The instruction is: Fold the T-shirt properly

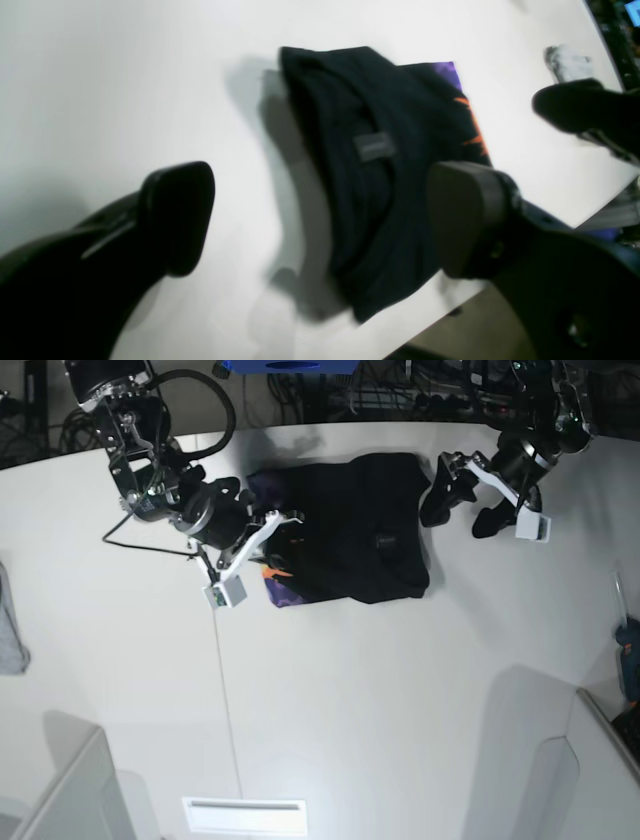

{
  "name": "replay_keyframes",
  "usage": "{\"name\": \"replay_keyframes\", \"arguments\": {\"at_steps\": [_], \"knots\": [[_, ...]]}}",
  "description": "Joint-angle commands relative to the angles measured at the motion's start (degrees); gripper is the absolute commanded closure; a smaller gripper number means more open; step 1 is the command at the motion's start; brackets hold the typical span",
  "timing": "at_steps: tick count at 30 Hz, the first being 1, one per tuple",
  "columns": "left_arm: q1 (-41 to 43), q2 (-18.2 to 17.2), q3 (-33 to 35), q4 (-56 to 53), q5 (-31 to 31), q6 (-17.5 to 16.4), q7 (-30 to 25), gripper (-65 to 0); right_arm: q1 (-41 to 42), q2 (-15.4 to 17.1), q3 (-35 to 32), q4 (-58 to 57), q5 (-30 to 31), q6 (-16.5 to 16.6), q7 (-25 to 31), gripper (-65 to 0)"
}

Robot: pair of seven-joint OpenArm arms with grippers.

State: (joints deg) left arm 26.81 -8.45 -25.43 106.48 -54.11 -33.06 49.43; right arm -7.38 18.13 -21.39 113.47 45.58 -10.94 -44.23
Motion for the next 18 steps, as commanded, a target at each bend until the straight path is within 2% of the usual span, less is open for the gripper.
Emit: {"name": "replay_keyframes", "arguments": {"at_steps": [1,3,6,8,11,12,15,18], "knots": [[-1.01,-0.21,1.21,-0.85,-0.97,-0.57,-1.03,-65.0,0.65,0.2,-0.02,1.04,0.35,0.52,1.02,0.0],[-2.68,-0.21,3.5,-4.28,-1.15,1.63,-1.03,-65.0,0.65,0.2,-0.02,1.04,0.35,0.52,1.02,0.0],[-4.96,-0.12,6.49,-8.32,-1.23,6.9,-1.12,-65.0,0.39,0.2,0.33,1.04,0.35,0.52,1.02,0.0],[-6.28,-0.12,8.07,-9.99,-1.23,8.4,-1.12,-65.0,-0.05,0.2,0.42,1.04,0.35,0.52,1.02,0.0],[-8.13,-0.12,10.27,-12.37,-0.88,8.66,-1.12,-65.0,-0.23,0.2,0.42,1.04,0.35,0.52,1.02,0.0],[-8.57,-0.12,11.06,-13.42,-0.97,9.54,-1.12,-65.0,-0.23,0.2,0.51,1.04,0.35,0.52,1.02,0.0],[-9.18,-0.12,13.17,-16.23,-1.06,14.9,-1.21,-65.0,-0.32,0.2,0.51,1.12,0.35,0.52,1.63,0.0],[-9.97,-0.12,15.54,-17.29,-1.15,16.14,-1.3,-65.0,-1.72,0.2,0.51,1.12,0.35,0.52,4.8,0.0]]}}
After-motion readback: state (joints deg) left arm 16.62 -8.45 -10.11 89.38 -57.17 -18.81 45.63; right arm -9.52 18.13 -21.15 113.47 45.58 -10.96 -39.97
